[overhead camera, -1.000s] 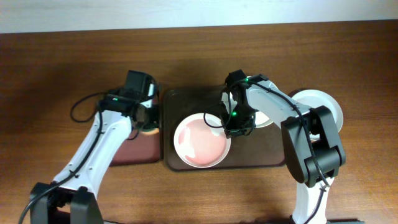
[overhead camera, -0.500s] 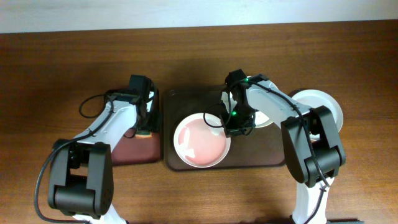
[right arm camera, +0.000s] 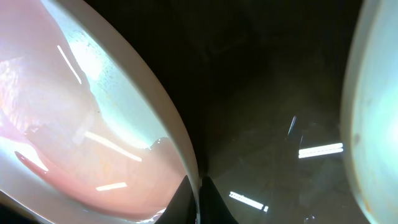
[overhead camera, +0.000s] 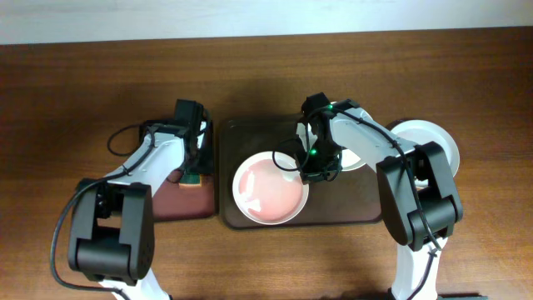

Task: Clean dirty plates on tray and stack at the side
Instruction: 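Carry the pink plate with the right gripper and stack it on the cleaned plate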

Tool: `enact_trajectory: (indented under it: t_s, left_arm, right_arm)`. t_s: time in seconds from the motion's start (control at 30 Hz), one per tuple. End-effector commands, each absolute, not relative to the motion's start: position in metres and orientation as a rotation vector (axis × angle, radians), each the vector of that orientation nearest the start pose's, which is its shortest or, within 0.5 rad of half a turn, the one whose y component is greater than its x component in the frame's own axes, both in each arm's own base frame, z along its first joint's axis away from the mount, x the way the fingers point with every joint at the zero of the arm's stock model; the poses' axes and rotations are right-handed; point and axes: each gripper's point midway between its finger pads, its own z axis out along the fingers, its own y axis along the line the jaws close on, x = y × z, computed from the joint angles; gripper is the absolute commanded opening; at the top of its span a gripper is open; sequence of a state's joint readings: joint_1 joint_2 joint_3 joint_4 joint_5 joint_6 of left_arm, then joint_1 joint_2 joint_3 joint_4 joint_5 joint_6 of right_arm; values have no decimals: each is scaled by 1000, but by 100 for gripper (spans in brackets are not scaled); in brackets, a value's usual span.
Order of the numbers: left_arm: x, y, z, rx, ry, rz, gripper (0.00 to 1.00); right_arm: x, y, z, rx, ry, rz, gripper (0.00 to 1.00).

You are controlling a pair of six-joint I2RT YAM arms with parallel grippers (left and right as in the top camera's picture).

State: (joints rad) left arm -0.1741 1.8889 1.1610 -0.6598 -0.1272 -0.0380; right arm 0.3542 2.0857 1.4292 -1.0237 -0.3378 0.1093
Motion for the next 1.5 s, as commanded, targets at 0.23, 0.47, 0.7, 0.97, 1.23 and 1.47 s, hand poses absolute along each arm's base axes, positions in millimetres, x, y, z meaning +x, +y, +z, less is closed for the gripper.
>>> enact_trajectory:
  t_s: [0.23, 0.47, 0.7, 0.97, 1.23, 1.47]
  left_arm:
    - [330, -49, 2, 218, 3099, 70, 0]
    - [329, -49, 2, 218, 3101, 70, 71]
    - [329, -49, 2, 216, 3101, 70, 69]
    - [331, -49, 2, 214, 3093, 69, 70]
    - [332, -49, 2, 214, 3089, 68, 70]
    - [333, -50, 2, 213, 3084, 65, 70]
  right_arm:
    - [312, 173, 9, -371, 3262, 452, 4]
    - [343, 166, 65, -387, 3067, 331, 4]
    - [361, 127, 153, -379, 2754, -95, 4]
    - [349, 176, 194, -433, 2423, -497, 4]
    - [340, 190, 237, -335, 2141, -706, 4]
    - [347, 175, 264, -330, 1992, -900, 4]
